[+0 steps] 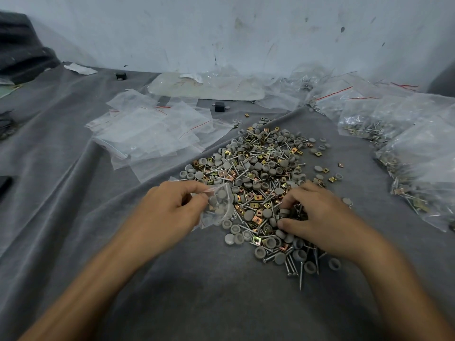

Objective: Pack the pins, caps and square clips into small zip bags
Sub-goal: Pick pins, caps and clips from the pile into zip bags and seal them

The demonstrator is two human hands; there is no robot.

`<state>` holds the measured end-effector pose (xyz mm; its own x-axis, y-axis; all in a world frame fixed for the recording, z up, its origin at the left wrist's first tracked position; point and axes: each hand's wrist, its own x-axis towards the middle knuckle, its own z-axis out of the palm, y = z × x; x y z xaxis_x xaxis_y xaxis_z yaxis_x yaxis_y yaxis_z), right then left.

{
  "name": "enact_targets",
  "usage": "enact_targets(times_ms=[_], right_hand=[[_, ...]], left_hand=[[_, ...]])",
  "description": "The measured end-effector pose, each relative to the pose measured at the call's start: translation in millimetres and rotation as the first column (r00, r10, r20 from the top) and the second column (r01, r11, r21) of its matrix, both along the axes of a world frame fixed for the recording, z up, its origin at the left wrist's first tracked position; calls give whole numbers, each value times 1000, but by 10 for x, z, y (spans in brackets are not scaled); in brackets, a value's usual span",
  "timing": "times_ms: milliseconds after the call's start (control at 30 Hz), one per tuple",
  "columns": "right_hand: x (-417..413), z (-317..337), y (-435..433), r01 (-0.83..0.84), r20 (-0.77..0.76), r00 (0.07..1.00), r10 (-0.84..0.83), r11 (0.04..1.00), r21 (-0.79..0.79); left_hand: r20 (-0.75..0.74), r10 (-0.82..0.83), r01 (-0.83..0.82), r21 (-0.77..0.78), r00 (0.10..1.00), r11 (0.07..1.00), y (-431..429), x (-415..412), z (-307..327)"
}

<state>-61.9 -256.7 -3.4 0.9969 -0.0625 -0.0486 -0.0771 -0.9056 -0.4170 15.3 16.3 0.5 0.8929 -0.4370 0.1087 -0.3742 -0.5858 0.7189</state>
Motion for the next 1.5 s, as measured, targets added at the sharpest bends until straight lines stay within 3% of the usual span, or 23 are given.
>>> enact_targets(times_ms=[367, 767, 1033, 1267, 1500], right_hand=[[-17, -21, -33, -34, 30, 999, 35, 999, -8], [-2, -10, -28, 31, 206, 975, -83, 969, 247], [22, -46, 20, 31, 227, 966, -124, 927, 374], [8, -54, 21, 55, 247, 959, -137, 948, 312], [24, -67, 557, -155, 257, 966, -8, 779, 607]], left_hand=[[-13, -18, 18, -10, 1000, 1000, -5, -5, -16], [0, 5, -5, 7, 1000, 1000, -8, -5, -2], [-5, -1, 0, -5, 1000, 1000, -12, -7, 15], [-25, 5, -5, -9, 1000, 1000, -15, -14, 9], [1, -20, 20, 24, 1000, 1000, -55, -1, -52]])
